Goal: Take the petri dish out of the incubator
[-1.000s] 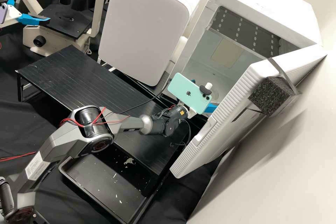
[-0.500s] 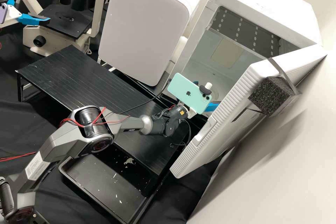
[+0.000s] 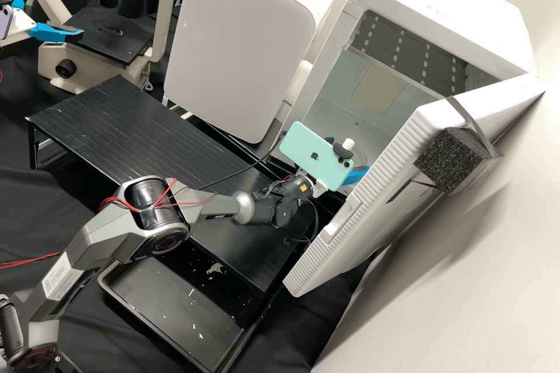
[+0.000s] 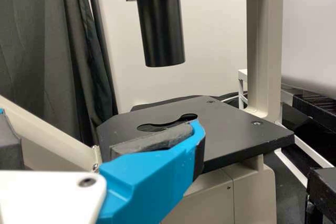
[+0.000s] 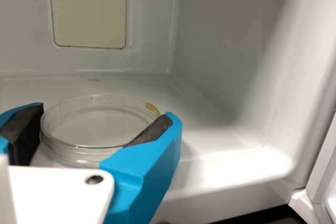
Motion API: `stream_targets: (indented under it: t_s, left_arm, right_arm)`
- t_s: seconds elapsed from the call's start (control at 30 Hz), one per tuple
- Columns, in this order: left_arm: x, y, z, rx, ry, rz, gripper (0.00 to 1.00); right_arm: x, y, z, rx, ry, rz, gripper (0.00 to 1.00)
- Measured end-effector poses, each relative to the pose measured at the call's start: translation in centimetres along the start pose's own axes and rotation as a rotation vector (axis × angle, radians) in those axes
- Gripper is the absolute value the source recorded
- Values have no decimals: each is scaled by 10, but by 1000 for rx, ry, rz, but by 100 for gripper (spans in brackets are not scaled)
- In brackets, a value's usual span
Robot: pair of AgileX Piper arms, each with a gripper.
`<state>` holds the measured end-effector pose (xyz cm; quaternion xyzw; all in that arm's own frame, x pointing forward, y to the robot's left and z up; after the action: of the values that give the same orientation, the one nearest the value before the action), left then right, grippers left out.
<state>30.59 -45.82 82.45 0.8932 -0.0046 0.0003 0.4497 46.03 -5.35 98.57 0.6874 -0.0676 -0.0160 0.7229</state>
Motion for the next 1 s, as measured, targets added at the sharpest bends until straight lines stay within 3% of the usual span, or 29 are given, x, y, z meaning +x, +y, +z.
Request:
stream_targets:
  t_s: [0.2, 0.47, 1.0]
  left_arm:
    - [0, 0, 0, 0, 0, 0, 100]
    - [0, 0, 0, 0, 0, 0, 100]
    - [0, 0, 0, 0, 0, 0, 100]
  right_arm:
    - [0, 1, 1, -1, 1, 3, 0]
    - [-12, -7, 12, 30, 10, -16, 0]
    - [-106, -2, 23, 112, 126, 54, 0]
